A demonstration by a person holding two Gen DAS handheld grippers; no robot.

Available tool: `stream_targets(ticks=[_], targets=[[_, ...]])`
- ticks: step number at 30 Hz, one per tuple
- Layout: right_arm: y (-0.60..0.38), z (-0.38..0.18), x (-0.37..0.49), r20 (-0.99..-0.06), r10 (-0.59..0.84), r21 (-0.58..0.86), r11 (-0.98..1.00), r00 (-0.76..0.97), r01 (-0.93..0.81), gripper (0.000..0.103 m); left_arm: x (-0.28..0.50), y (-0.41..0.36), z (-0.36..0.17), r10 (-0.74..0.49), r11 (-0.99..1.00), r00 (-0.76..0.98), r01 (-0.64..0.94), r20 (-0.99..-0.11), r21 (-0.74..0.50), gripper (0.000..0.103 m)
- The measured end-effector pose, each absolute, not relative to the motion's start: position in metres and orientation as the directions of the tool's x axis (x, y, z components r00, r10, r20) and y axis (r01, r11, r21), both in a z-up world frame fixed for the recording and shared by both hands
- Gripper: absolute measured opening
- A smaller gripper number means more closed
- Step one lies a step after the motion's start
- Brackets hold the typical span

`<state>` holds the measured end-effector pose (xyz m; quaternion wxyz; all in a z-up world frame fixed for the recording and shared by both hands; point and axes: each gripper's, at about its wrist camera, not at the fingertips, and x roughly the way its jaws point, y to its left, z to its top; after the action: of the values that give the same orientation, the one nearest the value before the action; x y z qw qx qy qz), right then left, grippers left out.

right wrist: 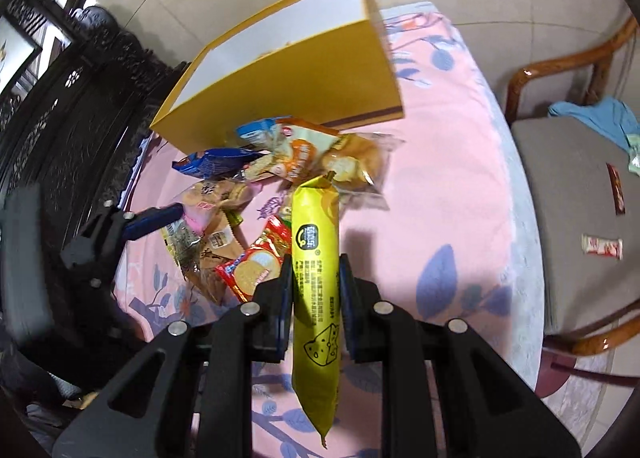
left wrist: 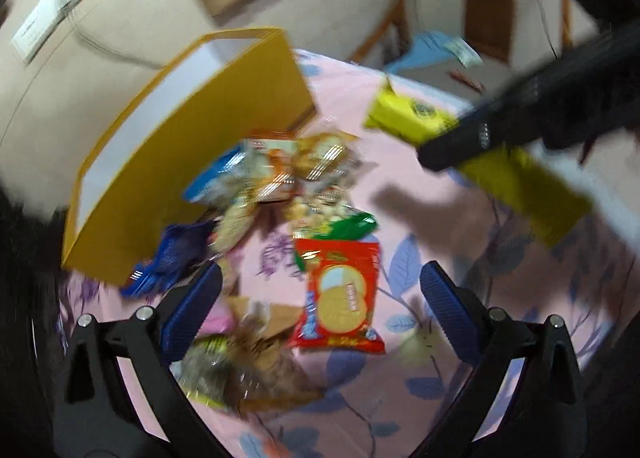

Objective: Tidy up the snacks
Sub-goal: 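Grasp the red biscuit pack with left tool while right tool grasps yellow stick snack, then carry both held snacks into the yellow box and open both tools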

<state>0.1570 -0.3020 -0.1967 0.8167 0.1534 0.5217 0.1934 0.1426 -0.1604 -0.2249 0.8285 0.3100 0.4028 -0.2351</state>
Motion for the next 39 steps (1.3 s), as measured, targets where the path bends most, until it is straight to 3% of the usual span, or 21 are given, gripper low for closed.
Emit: stream_targets(ticks=[5,11,13,14,29,39], targets=[[-0.311,-0.203,0.155,-0.792,0.475,0.463,0.877,0.384,-0.129,0.021,0.156,-0.165,-0.250,-0.136,0.650,0.496,0.698,-0.858,0.301,0.096],[-0.312,-0.210,0.157,-0.793,0.481,0.476,0.872,0.374,-0.111,0.021,0.173,-0.155,-0.269,-0.180,0.683,0.365,0.715,-0.914,0.151,0.068],[-0.311,-0.211,0.158,-0.794,0.481,0.476,0.872,0.372,-0.113,0.021,0.173,-0.150,-0.269,-0.213,0.703,0.325,0.706,-0.922,0.086,0.047],[-0.311,-0.211,0.159,-0.793,0.483,0.477,0.871,0.371,-0.113,0.021,0.173,-0.148,-0.269,-0.225,0.712,0.312,0.700,-0.923,0.062,0.045],[-0.295,-0.192,0.155,-0.769,0.508,0.480,0.860,0.387,-0.174,0.021,0.149,-0.084,-0.193,-0.311,0.880,0.436,0.467,-0.845,-0.083,0.044],[-0.267,-0.123,0.173,-0.668,0.581,0.501,0.813,0.465,-0.296,0.021,0.168,-0.053,-0.118,-0.307,0.930,0.609,0.355,-0.731,-0.095,0.044]])
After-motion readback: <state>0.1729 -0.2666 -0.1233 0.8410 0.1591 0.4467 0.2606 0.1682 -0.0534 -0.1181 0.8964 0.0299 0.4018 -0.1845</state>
